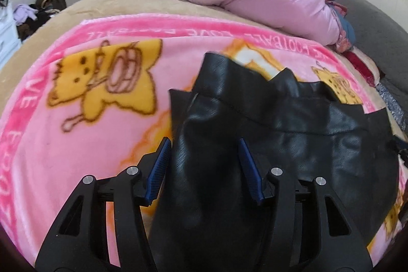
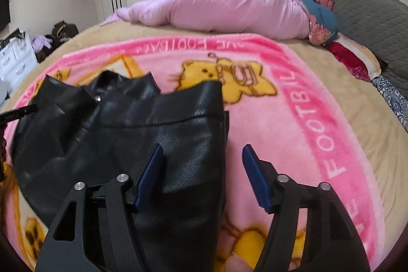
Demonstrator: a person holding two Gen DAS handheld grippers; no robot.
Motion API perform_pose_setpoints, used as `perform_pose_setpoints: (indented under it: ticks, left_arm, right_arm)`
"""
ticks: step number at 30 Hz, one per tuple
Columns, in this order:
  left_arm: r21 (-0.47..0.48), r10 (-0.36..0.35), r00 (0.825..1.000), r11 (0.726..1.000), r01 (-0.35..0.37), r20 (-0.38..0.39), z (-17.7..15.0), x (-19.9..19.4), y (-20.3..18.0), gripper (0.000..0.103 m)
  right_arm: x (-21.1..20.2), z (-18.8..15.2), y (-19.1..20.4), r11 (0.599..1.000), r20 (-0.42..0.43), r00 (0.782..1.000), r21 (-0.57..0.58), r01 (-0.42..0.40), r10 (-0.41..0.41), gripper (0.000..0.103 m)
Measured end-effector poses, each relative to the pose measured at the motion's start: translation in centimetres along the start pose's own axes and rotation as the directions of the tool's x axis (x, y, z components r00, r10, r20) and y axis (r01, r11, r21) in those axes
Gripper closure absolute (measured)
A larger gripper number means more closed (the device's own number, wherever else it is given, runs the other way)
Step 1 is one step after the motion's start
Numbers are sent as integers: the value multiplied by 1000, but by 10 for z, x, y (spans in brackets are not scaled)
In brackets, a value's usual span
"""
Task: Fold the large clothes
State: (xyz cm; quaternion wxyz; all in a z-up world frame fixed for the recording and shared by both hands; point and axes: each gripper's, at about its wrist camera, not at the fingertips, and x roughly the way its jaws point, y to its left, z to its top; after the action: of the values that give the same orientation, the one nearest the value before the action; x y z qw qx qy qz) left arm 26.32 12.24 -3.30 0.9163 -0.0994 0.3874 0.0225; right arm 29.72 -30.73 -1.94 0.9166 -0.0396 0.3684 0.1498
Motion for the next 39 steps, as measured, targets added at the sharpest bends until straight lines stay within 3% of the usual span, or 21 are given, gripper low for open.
perform_pose_setpoints:
  ticks: [2,3,4,8,13,18,20,23,29,35,39]
  left_arm:
    - [-21,5,1000,1000,-4,17,2,1,3,80]
    - [-32,0,1000,999,1,31,2,-1,4,91]
    - [-38,-1,999,999,3,46,3,-4,4,94]
    - [-60,-36,984,997,48,177,13,-33,4,97]
    - [-89,-46,968,994,70,248,33,-41,2,97]
    - [-90,14,981,996,3,195,37,-13,-2,97]
    - [-81,55,986,996,-43,159,35,3,-2,95]
    - [-100,70,990,993,-58,120,30,20,4,91]
    - [-146,55,995,988,-42,85,19,37,18,81]
    - [-205,15,996,979,4,87,13,36,29,72]
    - [-191,35,993,982,-13,111,14,27,24,71]
  right_arm:
    - [6,0,3,1000,9,1000,1,5,-5,71]
    - [7,1,4,1000,18,1000,0,2,-2,95]
    - [4,2,4,1000,36,999,7,0,0,98]
    - [-17,17,-9,992,126,990,110,-69,55,99]
    - [-28,33,-16,983,216,975,156,-93,58,99]
    - [-4,37,-17,988,184,983,145,-43,15,99]
    - [12,35,-12,992,146,989,127,1,-19,99]
    - [34,27,-14,989,72,996,144,41,-52,97]
    - [59,15,-24,979,-14,998,194,57,-55,89]
    - [60,12,-15,983,-27,996,155,94,-91,88]
    - [56,12,-17,981,-31,995,172,94,-90,83]
